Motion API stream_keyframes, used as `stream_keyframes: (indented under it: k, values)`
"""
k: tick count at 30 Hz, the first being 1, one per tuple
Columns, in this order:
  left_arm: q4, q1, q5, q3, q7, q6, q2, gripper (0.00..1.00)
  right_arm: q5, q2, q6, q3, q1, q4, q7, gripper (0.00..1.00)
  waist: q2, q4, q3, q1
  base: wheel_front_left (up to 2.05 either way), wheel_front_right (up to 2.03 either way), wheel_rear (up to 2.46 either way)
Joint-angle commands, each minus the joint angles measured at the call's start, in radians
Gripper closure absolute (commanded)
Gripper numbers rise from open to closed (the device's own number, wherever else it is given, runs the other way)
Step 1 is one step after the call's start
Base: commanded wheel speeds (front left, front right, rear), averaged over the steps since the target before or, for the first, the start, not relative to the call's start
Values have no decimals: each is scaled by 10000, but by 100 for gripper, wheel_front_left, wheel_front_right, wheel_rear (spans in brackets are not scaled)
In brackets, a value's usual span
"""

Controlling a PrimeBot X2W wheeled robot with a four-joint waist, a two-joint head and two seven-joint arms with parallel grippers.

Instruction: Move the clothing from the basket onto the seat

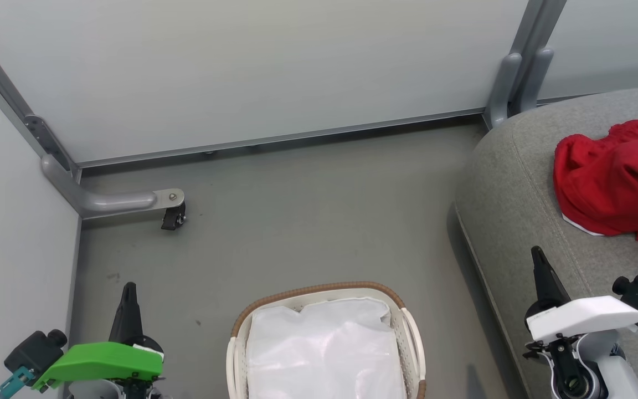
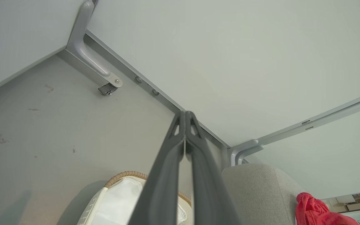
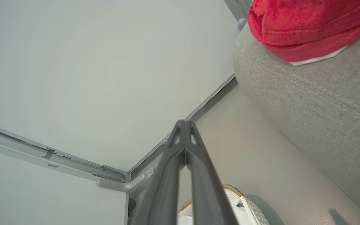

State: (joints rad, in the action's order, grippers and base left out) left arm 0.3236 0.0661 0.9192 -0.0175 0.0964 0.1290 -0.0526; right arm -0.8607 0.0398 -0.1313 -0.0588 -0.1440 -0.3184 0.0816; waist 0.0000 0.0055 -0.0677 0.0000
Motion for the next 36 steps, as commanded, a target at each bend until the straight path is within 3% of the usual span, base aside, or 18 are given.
stream_keyframes:
  k: [1,36]
  values:
    - [-168,243,293,-59,-66,11,-105,100,-322,67,2,-57,12,163,-79,100,0,-1,11,0,0,0,0]
    - [-512,375,3805,-447,-1062,20,-122,100,-4033,101,5,-322,220,481,-1065,100,0,-24,282,0,0,0,0]
